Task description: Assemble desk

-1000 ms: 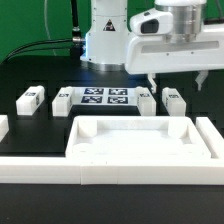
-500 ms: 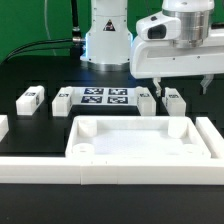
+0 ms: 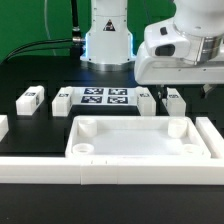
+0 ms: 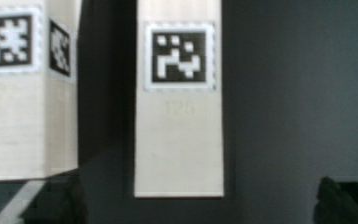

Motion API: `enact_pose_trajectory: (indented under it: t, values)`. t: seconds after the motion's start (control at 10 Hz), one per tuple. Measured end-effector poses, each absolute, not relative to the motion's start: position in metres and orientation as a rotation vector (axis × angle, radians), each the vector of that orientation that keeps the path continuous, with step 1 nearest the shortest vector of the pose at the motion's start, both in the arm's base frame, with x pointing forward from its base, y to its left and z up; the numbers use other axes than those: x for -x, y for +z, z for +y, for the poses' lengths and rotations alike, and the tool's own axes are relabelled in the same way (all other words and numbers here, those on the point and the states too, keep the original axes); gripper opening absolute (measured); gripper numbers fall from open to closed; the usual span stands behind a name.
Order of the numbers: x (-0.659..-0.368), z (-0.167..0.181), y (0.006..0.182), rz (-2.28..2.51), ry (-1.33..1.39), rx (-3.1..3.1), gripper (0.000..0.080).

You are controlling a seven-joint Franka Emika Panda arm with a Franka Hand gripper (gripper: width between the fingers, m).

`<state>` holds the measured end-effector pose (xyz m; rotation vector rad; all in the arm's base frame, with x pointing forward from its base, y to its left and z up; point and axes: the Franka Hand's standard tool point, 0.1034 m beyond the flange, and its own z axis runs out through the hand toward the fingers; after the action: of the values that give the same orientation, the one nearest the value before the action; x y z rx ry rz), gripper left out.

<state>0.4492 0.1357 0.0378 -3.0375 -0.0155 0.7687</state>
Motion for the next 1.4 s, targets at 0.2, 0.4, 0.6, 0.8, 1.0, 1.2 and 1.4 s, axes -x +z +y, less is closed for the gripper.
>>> enact_pose_trajectory:
  t: [0.2, 0.4, 0.6, 0.8, 1.0, 1.2, 1.4]
  values:
    - [-0.446, 0.134, 0.036, -0.020, 0.966, 2.993, 0.0649]
    - [-0.443, 0.133, 0.034, -0.024, 1.167, 2.933, 0.0649]
    - [-0.438, 0.131, 0.035, -0.033, 1.398, 2.849, 0.0649]
    - [-0.441, 0.132, 0.031, -0.035, 1.444, 2.827, 0.0649]
    - [-0.437, 0.133, 0.025, -0.042, 1.451, 2.821, 0.0649]
    - [-0.434, 0.131, 0.017, -0.046, 1.463, 2.810, 0.0649]
    - [-0.430, 0.127, 0.010, -0.035, 1.484, 2.803, 0.0649]
